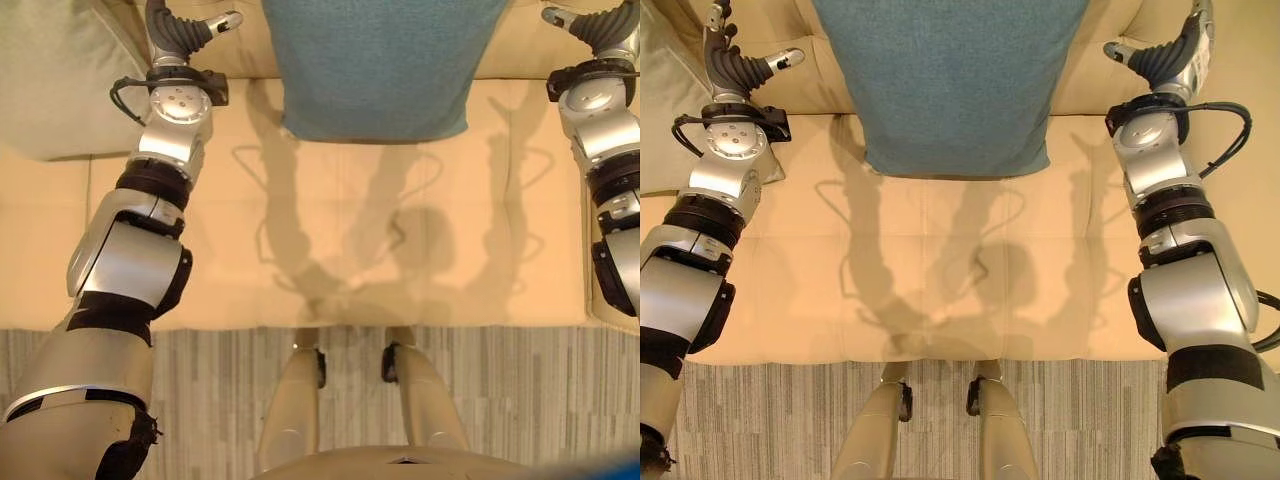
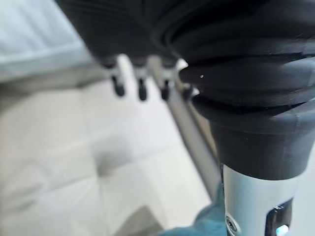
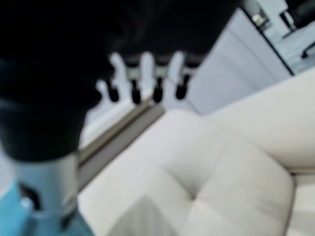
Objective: Pick up all the scattered cushions and arrange them neatly on the sofa.
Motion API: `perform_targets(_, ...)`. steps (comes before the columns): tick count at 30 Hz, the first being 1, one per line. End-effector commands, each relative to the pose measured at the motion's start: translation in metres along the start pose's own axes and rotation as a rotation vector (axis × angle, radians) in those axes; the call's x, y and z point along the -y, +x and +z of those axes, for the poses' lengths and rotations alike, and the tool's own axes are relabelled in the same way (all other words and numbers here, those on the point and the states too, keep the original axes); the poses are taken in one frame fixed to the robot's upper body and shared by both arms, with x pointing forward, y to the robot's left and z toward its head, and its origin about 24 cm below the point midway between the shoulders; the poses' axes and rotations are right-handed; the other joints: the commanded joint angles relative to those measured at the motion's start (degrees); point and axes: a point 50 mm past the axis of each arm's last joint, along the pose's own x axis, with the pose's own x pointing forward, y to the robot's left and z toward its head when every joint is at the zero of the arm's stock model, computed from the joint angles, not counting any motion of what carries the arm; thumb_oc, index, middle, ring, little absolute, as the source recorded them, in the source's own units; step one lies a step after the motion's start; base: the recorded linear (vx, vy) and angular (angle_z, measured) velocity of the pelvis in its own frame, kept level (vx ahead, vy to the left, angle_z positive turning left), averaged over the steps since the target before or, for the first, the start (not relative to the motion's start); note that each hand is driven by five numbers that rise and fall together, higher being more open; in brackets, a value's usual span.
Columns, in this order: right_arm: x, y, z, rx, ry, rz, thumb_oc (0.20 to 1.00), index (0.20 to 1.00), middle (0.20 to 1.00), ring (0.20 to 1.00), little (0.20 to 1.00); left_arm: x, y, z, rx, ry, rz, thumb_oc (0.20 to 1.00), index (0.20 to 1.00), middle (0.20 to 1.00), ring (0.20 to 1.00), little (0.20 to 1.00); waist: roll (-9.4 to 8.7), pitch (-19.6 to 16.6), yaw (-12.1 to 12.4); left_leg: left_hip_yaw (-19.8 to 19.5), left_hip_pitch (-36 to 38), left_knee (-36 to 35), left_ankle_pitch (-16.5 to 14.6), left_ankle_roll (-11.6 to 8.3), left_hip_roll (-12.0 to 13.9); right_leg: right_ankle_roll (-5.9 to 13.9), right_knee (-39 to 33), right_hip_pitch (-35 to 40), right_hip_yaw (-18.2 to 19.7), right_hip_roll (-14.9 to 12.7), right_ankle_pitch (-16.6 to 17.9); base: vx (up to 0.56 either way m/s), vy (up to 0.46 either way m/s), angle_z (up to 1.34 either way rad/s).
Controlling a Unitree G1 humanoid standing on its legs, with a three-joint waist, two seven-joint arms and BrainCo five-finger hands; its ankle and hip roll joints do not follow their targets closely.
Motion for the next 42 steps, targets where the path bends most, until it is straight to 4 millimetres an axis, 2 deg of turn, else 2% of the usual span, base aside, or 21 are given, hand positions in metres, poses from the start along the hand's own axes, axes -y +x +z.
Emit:
perform_targets(1, 0.000, -0.031, -0.059, -0.031, -0.090, 0.105, 1.000, 1.000, 1.000, 1.000, 1.000, -0.006, -0.034, -0.038, -0.004, -0.067, -0.022, 1.000, 1.000, 1.000, 1.000, 1.000, -1.50, -5.6, -0.2, 0.2, 4.9, 0.3, -4.1, -2.75, -2.0, 7.19, 0.2, 9.7, -0.7, -1.6, -7.4, 0.08, -0.011, 0.02)
perform_targets(2, -0.003, -0.046, -0.078, -0.066, -0.105, 0.141, 1.000, 1.000, 1.000, 1.000, 1.000, -0.005, -0.049, -0.053, -0.039, -0.090, -0.036, 1.000, 1.000, 1.000, 1.000, 1.000, -1.62, -5.7, -0.2, 0.4, 6.3, 0.3, -4.5, -2.67, -2.0, 7.07, 0.2, 11.0, -0.9, -1.6, -7.8, 0.07, -0.008, 0.02)
perform_targets(3, -0.003, -0.047, -0.079, -0.068, -0.106, 0.142, 1.000, 1.000, 1.000, 1.000, 1.000, -0.005, -0.050, -0.054, -0.041, -0.089, -0.037, 1.000, 1.000, 1.000, 1.000, 1.000, -1.65, -5.8, -0.2, 0.4, 6.1, 0.3, -4.3, -2.64, -2.1, 7.08, 0.2, 11.0, -0.9, -1.6, -7.6, 0.05, 0.000, 0.00)
perform_targets(5, -0.003, -0.076, -0.113, -0.130, -0.121, 0.206, 1.000, 1.000, 1.000, 1.000, 1.000, -0.006, -0.083, -0.088, -0.132, -0.067, -0.076, 1.000, 1.000, 1.000, 1.000, 1.000, -1.89, -6.2, -0.3, 0.7, 8.8, 0.3, -5.2, -2.45, -2.0, 6.94, 0.2, 13.7, -1.1, -1.7, -8.2, 0.08, 0.011, -0.01)
perform_targets(6, -0.006, -0.113, -0.147, -0.209, -0.143, 0.295, 1.000, 1.000, 1.000, 1.000, 1.000, -0.011, -0.120, -0.120, -0.241, -0.054, -0.109, 1.000, 1.000, 1.000, 1.000, 1.000, -2.10, -6.4, -0.2, 1.1, 12.0, 0.3, -6.3, -2.31, -1.8, 6.88, 0.2, 16.8, -1.4, -1.7, -9.1, 0.08, 0.008, -0.03)
perform_targets(7, -0.005, -0.114, -0.148, -0.211, -0.144, 0.296, 1.000, 1.000, 1.000, 1.000, 1.000, -0.011, -0.120, -0.120, -0.242, -0.053, -0.111, 1.000, 1.000, 1.000, 1.000, 1.000, -2.14, -6.5, -0.2, 1.1, 11.9, 0.3, -6.1, -2.28, -1.8, 6.89, 0.2, 16.7, -1.4, -1.8, -8.9, 0.09, -0.005, -0.03)
perform_targets(8, -0.005, -0.131, -0.163, -0.262, -0.150, 0.336, 1.000, 1.000, 1.000, 1.000, 1.000, -0.015, -0.137, -0.135, -0.298, -0.029, -0.124, 1.000, 1.000, 1.000, 1.000, 1.000, -2.23, -6.9, -0.2, 1.3, 12.8, 0.3, -6.3, -2.16, -1.7, 6.87, 0.2, 17.8, -1.7, -2.0, -9.1, 0.09, 0.001, -0.02)
perform_targets(9, -0.003, -0.172, -0.194, -0.376, -0.171, 0.427, 1.000, 1.000, 1.000, 1.000, 1.000, -0.025, -0.180, -0.166, -0.444, 0.001, -0.161, 1.000, 1.000, 1.000, 1.000, 1.000, -2.26, -7.1, -0.2, 1.5, 15.8, 0.3, -7.2, -1.96, -1.5, 6.81, 0.2, 20.5, -1.9, -2.1, -9.7, 0.12, 0.003, -0.05)
perform_targets(10, 0.000, -0.191, -0.208, -0.423, -0.211, 0.482, 1.000, 1.000, 1.000, 1.000, 1.000, -0.031, -0.203, -0.181, -0.526, 0.034, -0.186, 1.000, 1.000, 1.000, 1.000, 1.000, -2.28, -7.3, -0.2, 1.6, 17.1, 0.3, -7.3, -1.87, -1.4, 6.73, 0.2, 21.7, -2.1, -2.1, -10.0, 0.07, 0.009, -0.05)
perform_targets(11, 0.000, -0.191, -0.209, -0.423, -0.211, 0.483, 1.000, 1.000, 1.000, 1.000, 1.000, -0.031, -0.203, -0.181, -0.526, 0.034, -0.187, 1.000, 1.000, 1.000, 1.000, 1.000, -2.29, -7.4, -0.3, 1.6, 16.9, 0.3, -7.2, -1.85, -1.4, 6.74, 0.2, 21.6, -2.1, -2.1, -9.9, 0.03, 0.006, -0.02)
perform_targets(12, 0.005, -0.204, -0.219, -0.458, -0.247, 0.520, 1.000, 1.000, 1.000, 1.000, 1.000, -0.041, -0.219, -0.192, -0.586, 0.063, -0.201, 1.000, 1.000, 1.000, 1.000, 1.000, -2.23, -7.9, -0.3, 1.6, 17.7, 0.3, -7.3, -1.77, -1.3, 6.66, 0.2, 22.4, -2.3, -2.1, -10.2, 0.04, 0.012, 0.00)
perform_targets(13, 0.009, -0.234, -0.238, -0.551, -0.272, 0.596, 1.000, 1.000, 1.000, 1.000, 1.000, -0.051, -0.259, -0.215, -0.741, 0.120, -0.232, 1.000, 1.000, 1.000, 1.000, 1.000, -2.18, -8.7, -0.3, 1.8, 19.8, 0.3, -7.7, -1.50, -1.4, 6.56, 0.2, 24.3, -2.4, -2.0, -10.5, 0.06, 0.014, -0.01)
perform_targets(15, 0.012, -0.260, -0.250, -0.618, -0.295, 0.669, 1.000, 1.000, 1.000, 1.000, 1.000, -0.062, -0.292, -0.230, -0.868, 0.172, -0.259, 1.000, 1.000, 1.000, 1.000, 1.000, -2.09, -9.3, -0.3, 2.0, 21.8, 0.3, -8.0, -1.33, -1.2, 6.41, 0.2, 26.2, -2.7, -1.9, -10.9, 0.02, 0.011, 0.04)
perform_targets(16, 0.015, -0.286, -0.262, -0.691, -0.328, 0.739, 1.000, 1.000, 1.000, 1.000, 1.000, -0.071, -0.331, -0.244, -1.024, 0.203, -0.285, 1.000, 1.000, 1.000, 1.000, 1.000, -1.98, -9.8, -0.2, 2.3, 23.7, 0.3, -8.2, -1.10, -1.1, 6.25, 0.3, 28.1, -2.8, -1.8, -11.3, -0.01, 0.004, 0.06)
perform_targets(17, 0.015, -0.286, -0.262, -0.691, -0.328, 0.739, 1.000, 1.000, 1.000, 1.000, 1.000, -0.071, -0.331, -0.244, -1.024, 0.203, -0.285, 1.000, 1.000, 1.000, 1.000, 1.000, -1.97, -9.7, -0.2, 2.3, 23.8, 0.3, -8.2, -1.10, -1.1, 6.25, 0.3, 28.2, -2.8, -1.8, -11.4, -0.02, 0.004, 0.04)
perform_targets(21, 0.024, -0.342, -0.281, -0.876, -0.348, 0.838, 1.000, 1.000, 1.000, 1.000, 1.000, -0.085, -0.406, -0.257, -1.311, 0.254, -0.337, 1.000, 1.000, 1.000, 1.000, 1.000, -1.96, -10.7, -0.1, 2.5, 27.6, 0.9, -9.3, -0.46, -0.9, 5.61, 2.0, 31.4, -2.6, -1.3, -13.1, -0.04, -0.020, 0.00)
perform_targets(23, 0.026, -0.349, -0.283, -0.900, -0.355, 0.852, 1.000, 1.000, 1.000, 1.000, 1.000, -0.088, -0.414, -0.258, -1.341, 0.262, -0.346, 1.000, 1.000, 1.000, 1.000, 1.000, -1.99, -10.7, 0.0, 2.5, 28.2, 1.3, -9.5, -0.37, -0.8, 5.43, 2.4, 31.9, -2.6, -1.3, -13.5, -0.03, -0.030, 0.00)
perform_targets(27, 0.037, -0.390, -0.293, -1.057, -0.374, 0.919, 1.000, 1.000, 1.000, 1.000, 1.000, -0.099, -0.451, -0.256, -1.482, 0.315, -0.412, 1.000, 1.000, 1.000, 1.000, 1.000, -2.33, -10.6, 0.6, 2.3, 29.9, 2.5, -9.7, -0.89, 0.1, 4.44, 3.5, 34.7, -3.2, -0.3, -15.3, -0.07, -0.086, 0.06)
perform_targets(32, 0.043, -0.405, -0.297, -1.145, -0.386, 0.921, 1.000, 1.000, 1.000, 1.000, 1.000, -0.096, -0.450, -0.257, -1.493, 0.318, -0.423, 1.000, 1.000, 1.000, 1.000, 1.000, -2.92, -9.4, 0.5, 1.7, 26.5, 7.5, -9.6, -1.94, 0.6, 3.84, 2.4, 34.7, -4.4, -0.3, -15.2, -0.15, -0.063, 0.20)
perform_targets(36, 0.053, -0.418, -0.301, -1.218, -0.434, 0.936, 1.000, 1.000, 1.000, 1.000, 1.000, -0.090, -0.456, -0.257, -1.520, 0.317, -0.450, 1.000, 1.000, 1.000, 1.000, 1.000, -4.17, -7.6, 0.1, 1.2, 24.4, 21.4, -17.5, -0.44, -1.4, 3.65, 2.9, 31.7, -4.5, -2.3, -13.0, -0.31, 0.023, 0.28)
perform_targets(42, 0.062, -0.435, -0.302, -1.266, -0.458, 0.971, 1.000, 1.000, 1.000, 1.000, 1.000, -0.086, -0.465, -0.255, -1.531, 0.334, -0.497, 1.000, 1.000, 1.000, 1.000, 1.000, -2.50, -9.1, -1.9, -0.3, 30.6, 21.0, -19.3, -0.16, -1.8, 4.07, 3.9, 28.3, -4.1, -2.6, -11.0, -0.11, 0.123, 0.12)
